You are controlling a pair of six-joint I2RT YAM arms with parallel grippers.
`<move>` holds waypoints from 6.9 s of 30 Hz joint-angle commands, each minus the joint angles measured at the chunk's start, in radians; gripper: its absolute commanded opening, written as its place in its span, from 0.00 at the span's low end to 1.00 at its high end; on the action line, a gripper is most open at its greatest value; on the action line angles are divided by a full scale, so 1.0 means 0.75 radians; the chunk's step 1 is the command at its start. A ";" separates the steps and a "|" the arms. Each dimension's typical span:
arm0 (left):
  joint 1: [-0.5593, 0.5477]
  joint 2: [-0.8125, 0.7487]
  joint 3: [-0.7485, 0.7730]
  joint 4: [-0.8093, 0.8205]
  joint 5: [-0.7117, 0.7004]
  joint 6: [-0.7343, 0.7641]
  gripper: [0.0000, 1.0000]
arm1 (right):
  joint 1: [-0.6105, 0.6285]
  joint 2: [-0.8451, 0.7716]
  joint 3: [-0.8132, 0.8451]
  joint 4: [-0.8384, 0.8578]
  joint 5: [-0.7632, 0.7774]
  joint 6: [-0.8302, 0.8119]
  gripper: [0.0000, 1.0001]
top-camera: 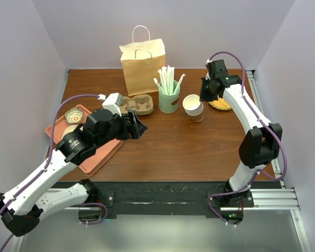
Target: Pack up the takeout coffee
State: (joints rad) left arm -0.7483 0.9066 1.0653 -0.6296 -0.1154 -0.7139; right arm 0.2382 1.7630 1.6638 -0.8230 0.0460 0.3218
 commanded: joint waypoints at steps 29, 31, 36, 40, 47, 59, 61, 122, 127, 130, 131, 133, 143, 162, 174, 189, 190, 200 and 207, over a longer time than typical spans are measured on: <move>0.151 0.726 0.155 0.418 0.379 -0.071 0.75 | -0.172 -0.397 -0.613 0.476 -0.718 0.424 0.00; 0.159 0.771 0.159 0.485 0.436 -0.107 0.74 | -0.172 -0.412 -0.645 0.490 -0.726 0.430 0.00; 0.159 0.826 0.202 0.500 0.469 -0.110 0.72 | -0.174 -0.424 -0.660 0.405 -0.681 0.377 0.00; 0.159 0.812 0.197 0.463 0.426 -0.042 0.72 | -0.170 -0.410 -0.572 0.275 -0.510 0.189 0.11; 0.177 0.863 0.197 0.592 0.446 0.248 0.76 | -0.123 -0.359 -0.506 0.116 -0.382 0.043 0.33; 0.227 1.206 0.324 0.762 0.841 0.449 0.69 | -0.068 -0.489 -0.832 0.234 -0.452 0.279 0.55; 0.231 1.231 0.339 0.772 0.843 0.473 0.68 | -0.070 -0.485 -0.824 0.220 -0.438 0.250 0.55; 0.276 1.418 0.461 0.956 1.175 0.304 0.00 | -0.066 -0.447 -0.707 0.189 -0.376 0.168 0.49; 0.233 1.254 0.492 0.770 0.956 0.387 0.00 | -0.033 -0.400 -0.629 0.291 -0.427 0.348 0.48; 0.184 1.185 0.500 0.680 0.782 0.434 0.00 | -0.011 -0.348 -0.562 0.334 -0.458 0.416 0.48; 0.153 1.172 0.514 0.623 0.729 0.457 0.00 | -0.007 -0.334 -0.533 0.365 -0.474 0.428 0.49; 0.110 1.143 0.531 0.541 0.570 0.487 0.00 | -0.005 -0.301 -0.515 0.402 -0.515 0.471 0.49; 0.018 1.176 0.670 0.322 0.283 0.625 0.00 | 0.010 -0.228 -0.494 0.570 -0.595 0.542 0.50; -0.021 1.233 0.764 0.328 0.307 0.572 0.00 | 0.016 -0.264 -0.525 0.429 -0.501 0.406 0.49; -0.090 1.342 0.926 0.359 0.346 0.539 0.00 | 0.016 -0.594 -0.603 0.200 -0.068 0.340 0.48; -0.152 1.385 1.126 0.326 0.287 0.539 0.00 | 0.014 -0.725 -0.641 0.122 0.094 0.360 0.48; -0.152 1.381 1.132 0.326 0.281 0.541 0.00 | 0.014 -0.725 -0.637 0.122 0.100 0.362 0.48; -0.154 1.311 1.130 0.269 0.158 0.588 0.00 | 0.014 -0.639 -0.558 0.124 0.192 0.360 0.48; -0.150 1.174 1.126 0.152 -0.028 0.608 0.00 | 0.001 -0.531 -0.549 0.138 0.225 0.326 0.48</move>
State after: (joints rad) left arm -0.8616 1.9194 1.8854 -0.5014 -0.0525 -0.2920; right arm 0.2474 1.3304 1.2156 -0.7441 0.1768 0.5869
